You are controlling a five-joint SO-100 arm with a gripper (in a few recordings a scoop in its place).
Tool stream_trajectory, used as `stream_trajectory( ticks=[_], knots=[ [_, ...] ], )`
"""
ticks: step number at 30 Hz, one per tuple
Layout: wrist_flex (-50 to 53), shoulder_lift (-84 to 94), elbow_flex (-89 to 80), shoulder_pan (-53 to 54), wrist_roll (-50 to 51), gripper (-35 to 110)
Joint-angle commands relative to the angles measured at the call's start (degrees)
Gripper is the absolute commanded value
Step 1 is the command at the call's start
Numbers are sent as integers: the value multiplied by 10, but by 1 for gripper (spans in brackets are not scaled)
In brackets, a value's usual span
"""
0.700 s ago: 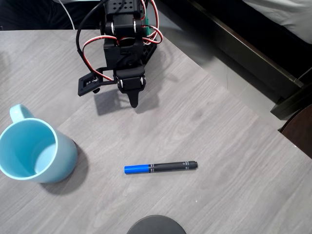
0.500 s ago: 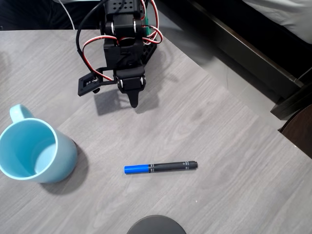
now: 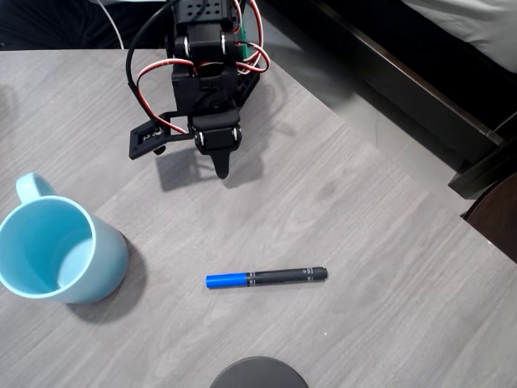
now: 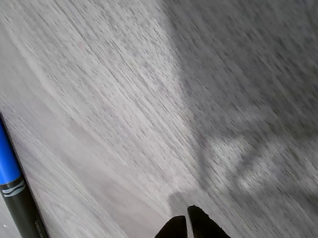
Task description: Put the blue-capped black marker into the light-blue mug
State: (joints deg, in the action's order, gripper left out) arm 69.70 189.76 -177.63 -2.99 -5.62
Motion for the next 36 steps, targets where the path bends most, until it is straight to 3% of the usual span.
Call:
stream_trajectory(
  ticks=[1,36],
  knots=[
    [5,15,-4,1,5,0],
    [-27,15,-4,-5,24,0]
  ],
)
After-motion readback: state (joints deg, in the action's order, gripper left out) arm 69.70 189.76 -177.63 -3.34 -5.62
